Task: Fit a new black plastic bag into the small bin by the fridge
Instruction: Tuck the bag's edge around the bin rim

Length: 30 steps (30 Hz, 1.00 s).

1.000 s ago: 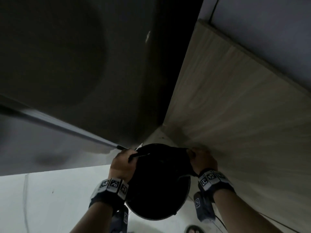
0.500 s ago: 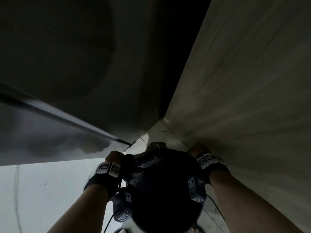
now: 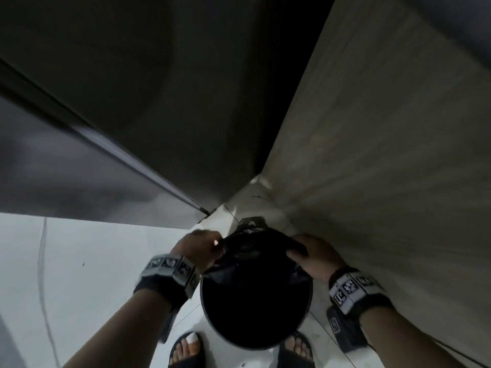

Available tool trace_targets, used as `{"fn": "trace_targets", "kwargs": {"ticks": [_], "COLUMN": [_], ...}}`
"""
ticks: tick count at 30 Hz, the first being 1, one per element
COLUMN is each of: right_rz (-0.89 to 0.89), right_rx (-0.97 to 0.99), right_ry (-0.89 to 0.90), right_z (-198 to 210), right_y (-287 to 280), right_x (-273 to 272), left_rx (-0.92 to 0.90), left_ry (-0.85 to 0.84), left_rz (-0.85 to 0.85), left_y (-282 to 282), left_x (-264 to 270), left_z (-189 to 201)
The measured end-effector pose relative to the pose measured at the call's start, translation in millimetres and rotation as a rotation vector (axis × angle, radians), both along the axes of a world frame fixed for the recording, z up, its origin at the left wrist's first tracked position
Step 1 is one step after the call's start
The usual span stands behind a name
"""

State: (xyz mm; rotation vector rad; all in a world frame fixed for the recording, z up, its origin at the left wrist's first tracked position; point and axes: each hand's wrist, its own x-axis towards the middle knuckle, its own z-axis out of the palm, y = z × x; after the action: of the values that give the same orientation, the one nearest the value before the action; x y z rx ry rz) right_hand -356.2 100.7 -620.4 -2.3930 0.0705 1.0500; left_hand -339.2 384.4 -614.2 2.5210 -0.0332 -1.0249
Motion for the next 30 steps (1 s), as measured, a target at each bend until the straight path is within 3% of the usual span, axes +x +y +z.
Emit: {"fn": "trace_targets", "kwargs": {"ticks": [3,4,8,11,12,15,18,21,25,30], "right_rz": [-0.134,-0.174,-0.327,-0.384,-0.365,-0.374,-0.366,-0.056,0.343,0.553], "right_rx": [0.016,0.017,0.075,0.08,0.06,0.111,0.063,0.031,0.044,0.017], "right_ry": [0.034,0.077,0.266,0.194,0.156,0.067,-0.198,-0.27,-0.3,-0.396], "right_z": [-3,-5,-20,-32,-36,-34,-20,-2,0,-15], "right_y": [-25,-29,-23,-13,-13,-18,-21,-25,-42,-46], "right_x": [-51,-69,-114,-107,-101,-84,-85,-111,-157,-176], "left_rx": [0.2,0.153,-0.327,-0.35,-0.314,-0.045,0.185,0.118,0.001,-0.105], "left_ry": [0.104,0.133,0.303,0.314,0.318,0.161,-0.273,-0.397,-0.371,-0.404], "left_rz": [-0.047,0.018,0.521,0.655,0.661,0.506,0.111,-0.185,-0.204,-0.352], "left_y": [19,25,29,23,18,5,4,5,18,17], "left_x": [-57,-78,-137,-134,-123,-93,-95,-123,-167,-216], "left_z": [-3,-5,-18,-53,-48,-31,-7,2,4,-14]}}
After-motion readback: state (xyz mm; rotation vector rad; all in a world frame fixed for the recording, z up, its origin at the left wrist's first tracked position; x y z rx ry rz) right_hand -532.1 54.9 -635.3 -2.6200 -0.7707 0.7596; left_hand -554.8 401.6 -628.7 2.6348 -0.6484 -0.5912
